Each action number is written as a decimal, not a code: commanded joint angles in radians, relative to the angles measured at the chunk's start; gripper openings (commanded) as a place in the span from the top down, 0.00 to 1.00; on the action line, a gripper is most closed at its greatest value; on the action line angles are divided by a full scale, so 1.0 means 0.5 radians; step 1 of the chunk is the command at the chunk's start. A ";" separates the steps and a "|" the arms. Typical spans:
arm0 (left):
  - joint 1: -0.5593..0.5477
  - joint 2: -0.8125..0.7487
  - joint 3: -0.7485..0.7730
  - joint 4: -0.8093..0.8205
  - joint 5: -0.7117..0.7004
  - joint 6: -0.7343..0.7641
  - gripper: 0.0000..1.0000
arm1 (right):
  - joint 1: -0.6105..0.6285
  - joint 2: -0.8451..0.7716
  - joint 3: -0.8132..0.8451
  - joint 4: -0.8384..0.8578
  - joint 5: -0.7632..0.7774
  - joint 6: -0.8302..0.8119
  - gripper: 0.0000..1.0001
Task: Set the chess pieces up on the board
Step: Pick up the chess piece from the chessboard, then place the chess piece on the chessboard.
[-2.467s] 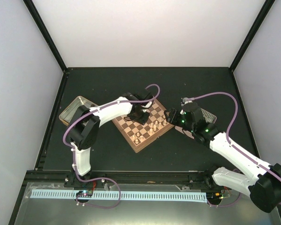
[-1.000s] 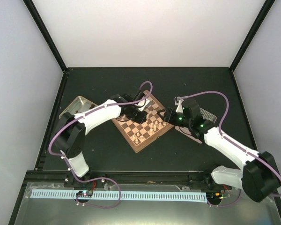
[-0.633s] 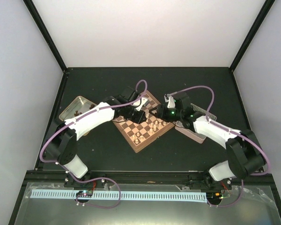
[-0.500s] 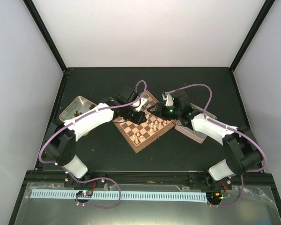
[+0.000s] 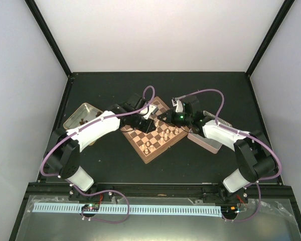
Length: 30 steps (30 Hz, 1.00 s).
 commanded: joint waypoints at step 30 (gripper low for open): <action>0.266 -0.108 -0.273 0.078 -0.210 -0.222 0.98 | 0.836 -0.305 -0.425 0.052 1.459 -1.136 0.95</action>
